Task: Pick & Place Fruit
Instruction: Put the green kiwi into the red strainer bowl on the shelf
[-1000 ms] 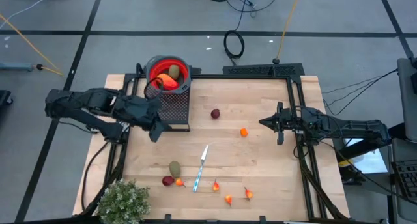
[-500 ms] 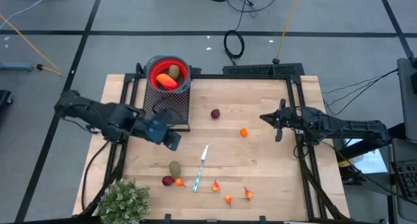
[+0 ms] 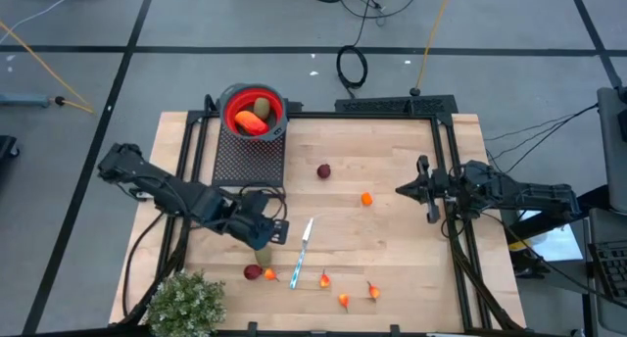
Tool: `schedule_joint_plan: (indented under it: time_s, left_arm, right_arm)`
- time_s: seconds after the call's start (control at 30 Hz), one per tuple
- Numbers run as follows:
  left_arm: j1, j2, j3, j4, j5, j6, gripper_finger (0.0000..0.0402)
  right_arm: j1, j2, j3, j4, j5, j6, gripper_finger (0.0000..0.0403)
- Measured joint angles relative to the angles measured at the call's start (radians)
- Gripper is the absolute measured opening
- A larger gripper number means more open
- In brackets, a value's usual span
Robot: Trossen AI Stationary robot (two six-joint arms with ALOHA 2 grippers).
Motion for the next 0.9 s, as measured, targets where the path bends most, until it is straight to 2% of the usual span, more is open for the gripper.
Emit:
schedule_joint_plan:
  time_s: [0.2,0.37,0.7,0.9]
  left_arm:
    - [-0.019,0.045,0.000,0.000,0.001,-0.092,0.0010]
    - [-0.026,0.084,0.000,-0.003,0.010,-0.127,0.0010]
    - [-0.026,0.138,0.000,-0.011,0.053,-0.167,0.0011]
    - [-0.026,0.159,0.000,-0.031,0.055,-0.170,0.0041]
  right_arm:
    - [0.000,-0.002,0.000,-0.014,-0.089,0.000,0.0000]
    - [0.000,-0.002,0.000,-0.078,-0.091,0.000,0.0000]
    - [0.000,-0.002,0.000,-0.067,-0.090,-0.002,0.0000]
    - [0.000,-0.002,0.000,-0.067,-0.090,-0.001,0.0000]
